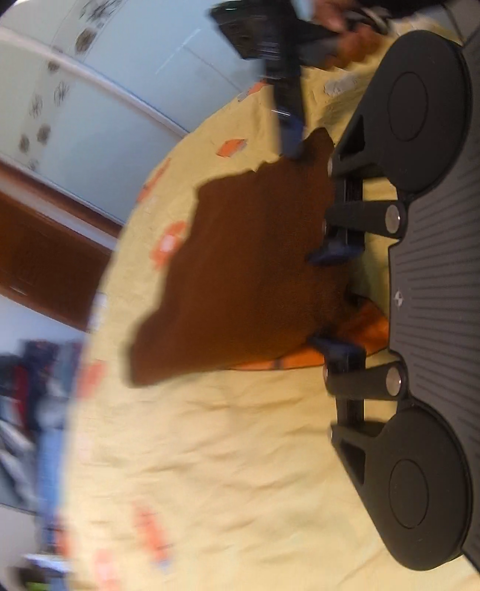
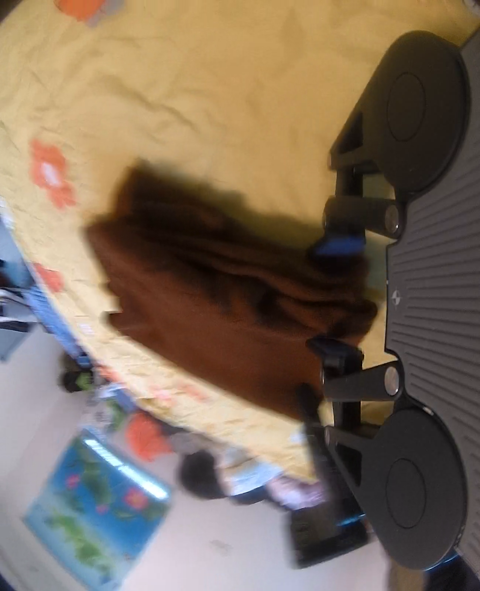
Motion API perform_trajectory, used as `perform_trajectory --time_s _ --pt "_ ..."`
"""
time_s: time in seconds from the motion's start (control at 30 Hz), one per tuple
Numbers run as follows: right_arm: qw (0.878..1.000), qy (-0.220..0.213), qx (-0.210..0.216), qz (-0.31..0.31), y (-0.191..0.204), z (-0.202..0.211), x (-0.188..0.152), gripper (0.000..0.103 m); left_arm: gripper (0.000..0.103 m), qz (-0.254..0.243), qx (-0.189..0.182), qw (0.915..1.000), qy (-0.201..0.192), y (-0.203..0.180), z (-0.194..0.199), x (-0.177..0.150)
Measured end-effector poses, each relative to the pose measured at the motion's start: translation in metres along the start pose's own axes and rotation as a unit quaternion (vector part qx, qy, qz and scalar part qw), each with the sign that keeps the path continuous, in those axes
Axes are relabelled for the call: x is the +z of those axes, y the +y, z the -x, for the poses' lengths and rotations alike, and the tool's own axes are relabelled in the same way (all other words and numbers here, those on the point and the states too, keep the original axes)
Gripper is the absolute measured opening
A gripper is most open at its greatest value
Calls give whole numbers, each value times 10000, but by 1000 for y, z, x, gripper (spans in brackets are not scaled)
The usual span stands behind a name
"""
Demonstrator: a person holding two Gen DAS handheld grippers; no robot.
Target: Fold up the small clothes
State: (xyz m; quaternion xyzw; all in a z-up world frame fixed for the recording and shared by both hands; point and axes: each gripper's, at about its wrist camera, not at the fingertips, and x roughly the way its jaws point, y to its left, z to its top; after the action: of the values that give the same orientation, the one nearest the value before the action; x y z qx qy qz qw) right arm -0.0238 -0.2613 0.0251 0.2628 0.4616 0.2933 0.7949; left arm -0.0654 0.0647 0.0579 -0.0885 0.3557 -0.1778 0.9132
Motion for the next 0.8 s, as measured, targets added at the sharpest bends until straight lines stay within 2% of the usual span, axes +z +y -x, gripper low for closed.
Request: perform_trajectory --time_s 0.03,0.07,0.1,0.17,0.2,0.27,0.33,0.37,0.4,0.53,0.6,0.63,0.67,0.7,0.73,0.77,0.8 --pt "9995 -299 25 -21 3 10 6 71 77 -336 162 9990 -264 -7 9 -2" --pt "9981 -606 45 -28 4 20 15 77 82 -739 323 9955 -496 -15 16 -4" --pt "9965 -829 61 -53 4 25 25 77 82 -1166 444 9904 -588 -23 16 -6" --pt "9951 -967 19 -214 -2 22 48 77 82 -1824 668 9799 -454 -38 6 -12" --pt "9950 -954 -28 -279 -6 16 58 77 82 -2052 787 9748 -375 -43 -1 -17" --pt "9952 -818 -231 -484 -12 -3 75 75 82 -2214 970 9702 -177 -46 -17 -23" --pt "9963 -649 -326 -460 -12 -22 84 69 82 -2163 1017 9709 -120 -46 -23 -27" --pt "9971 -535 -394 -369 -11 -32 88 47 82 -2127 1006 9718 -141 -46 -25 -27" --pt "9978 -405 -479 -219 -8 -40 92 16 80 -2110 1001 9722 -160 -46 -26 -27" --pt "9947 -481 -826 375 8 -51 112 15 80 -2011 823 9760 -139 -49 -31 -26" --pt "9928 -445 -1066 331 1 -59 119 15 80 -1992 845 9762 -114 -51 -34 -28" --pt "9940 -362 -994 292 -2 -64 118 16 80 -2003 855 9759 -128 -52 -32 -29" --pt "9952 -272 -897 265 -2 -67 114 22 80 -2029 859 9753 -161 -52 -29 -32" --pt "9956 -270 -863 246 -1 -65 108 33 80 -2074 876 9741 -211 -52 -24 -34" --pt "9959 -313 -816 240 2 -58 102 43 80 -2136 916 9722 -269 -51 -19 -38" --pt "9965 -387 -717 205 4 -47 94 68 80 -2214 989 9696 -323 -50 -15 -40" --pt "9965 -568 -592 145 5 -32 84 79 80 -2272 1070 9673 -354 -48 -13 -43"
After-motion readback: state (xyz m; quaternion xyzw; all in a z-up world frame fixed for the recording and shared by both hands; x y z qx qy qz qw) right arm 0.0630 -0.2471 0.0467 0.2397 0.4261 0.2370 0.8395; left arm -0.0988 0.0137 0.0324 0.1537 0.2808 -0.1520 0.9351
